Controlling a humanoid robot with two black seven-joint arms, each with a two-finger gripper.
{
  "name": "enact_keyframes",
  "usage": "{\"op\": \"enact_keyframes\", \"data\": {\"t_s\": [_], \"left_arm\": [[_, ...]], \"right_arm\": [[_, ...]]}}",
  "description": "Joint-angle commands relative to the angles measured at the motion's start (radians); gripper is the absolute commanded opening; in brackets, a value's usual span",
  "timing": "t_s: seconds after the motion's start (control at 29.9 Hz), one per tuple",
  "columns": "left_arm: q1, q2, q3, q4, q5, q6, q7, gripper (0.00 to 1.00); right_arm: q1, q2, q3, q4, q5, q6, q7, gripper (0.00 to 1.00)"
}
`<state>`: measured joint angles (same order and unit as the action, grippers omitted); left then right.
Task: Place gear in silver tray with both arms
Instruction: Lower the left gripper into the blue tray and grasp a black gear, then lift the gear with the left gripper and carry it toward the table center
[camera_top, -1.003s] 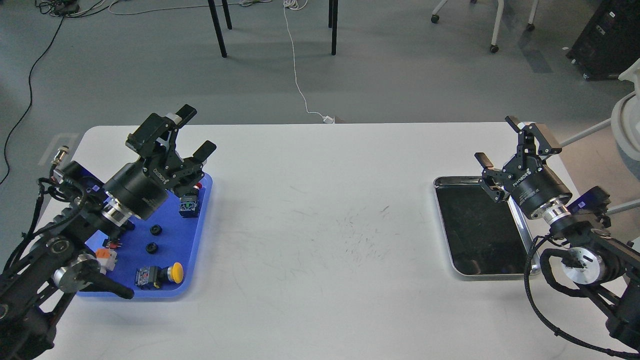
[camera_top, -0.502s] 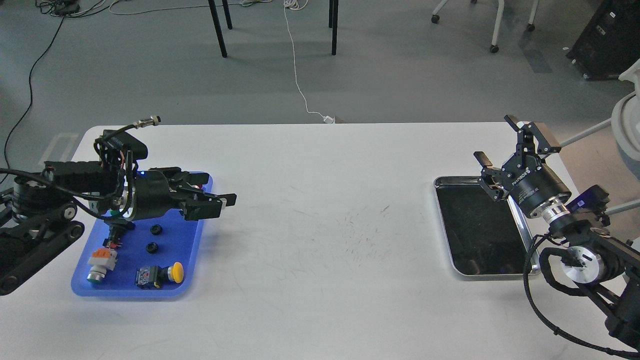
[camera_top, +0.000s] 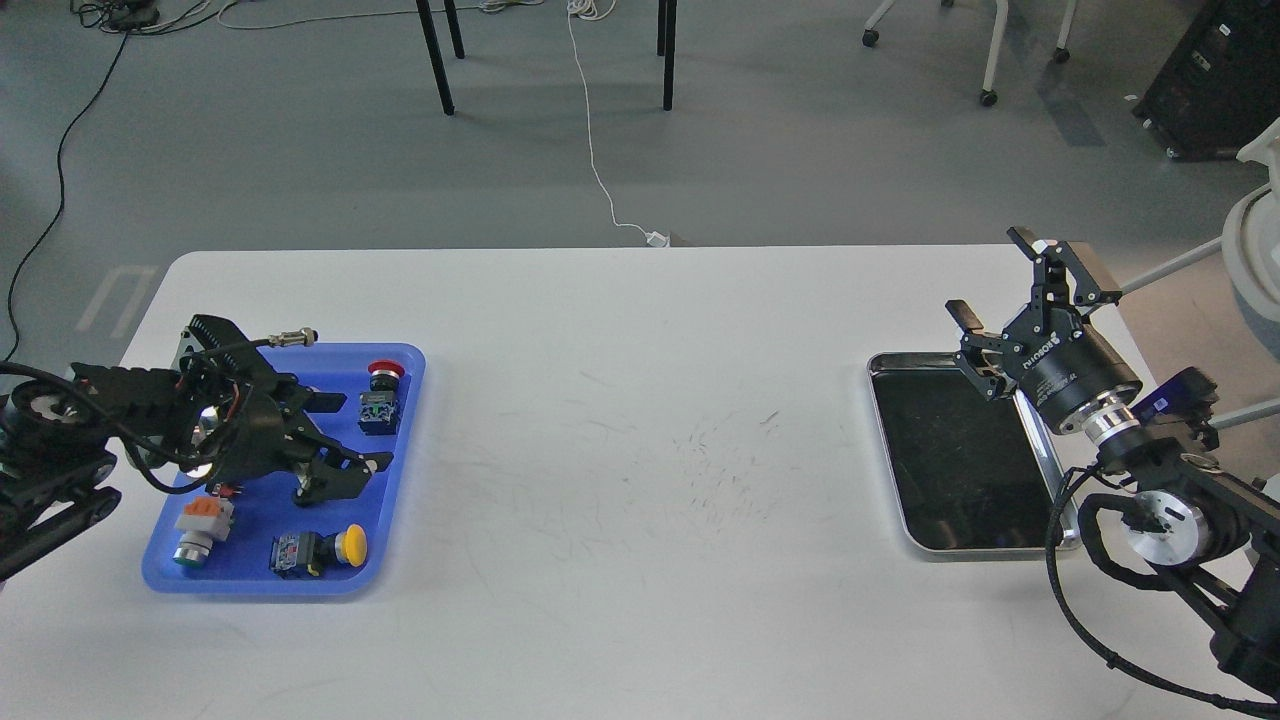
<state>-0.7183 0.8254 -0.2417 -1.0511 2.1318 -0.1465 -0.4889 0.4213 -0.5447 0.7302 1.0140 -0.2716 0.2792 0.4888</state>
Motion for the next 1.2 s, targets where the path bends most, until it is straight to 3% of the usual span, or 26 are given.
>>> {"op": "enact_keyframes", "data": {"t_s": [0.0,0.23,0.47,0.6,0.64,0.7,0.74,1.0,1.17], "left_arm": [[0.004,0.001,0.030,0.039,0.004,0.036,0.000,0.94],[-0.001,-0.003,0.096,0.097,-0.006,0.071,0.000,0.86],[0.000,-0.002,0.102,0.112,-0.006,0.073,0.000,0.65],[0.010,-0.002,0.102,0.114,-0.006,0.073,0.000,0.61],[0.016,-0.002,0.104,0.114,-0.006,0.073,0.000,0.53],[0.016,-0.002,0.104,0.114,-0.004,0.073,0.000,0.26],[0.014,-0.002,0.102,0.114,-0.004,0.071,0.000,0.20],[0.017,-0.003,0.102,0.106,-0.003,0.073,0.000,0.10],[0.008,-0.002,0.099,0.102,-0.006,0.073,0.000,0.09]], "right_arm": [[-0.002,0.002,0.000,0.000,0.000,0.000,0.000,0.99],[-0.003,0.003,0.000,0.003,0.000,0.000,0.000,0.99],[-0.003,0.003,-0.002,0.002,0.000,0.000,0.000,0.99],[-0.003,0.003,-0.002,0.003,0.000,0.000,0.000,0.99],[-0.003,0.003,0.000,0.002,0.000,0.000,0.000,0.99],[-0.003,0.002,0.000,0.002,0.000,0.000,0.000,0.99],[-0.003,0.003,0.000,0.002,0.000,0.000,0.000,0.99],[-0.003,0.002,0.000,0.000,0.000,0.000,0.000,0.99],[-0.003,0.002,0.000,0.002,0.000,0.000,0.000,0.99]]}}
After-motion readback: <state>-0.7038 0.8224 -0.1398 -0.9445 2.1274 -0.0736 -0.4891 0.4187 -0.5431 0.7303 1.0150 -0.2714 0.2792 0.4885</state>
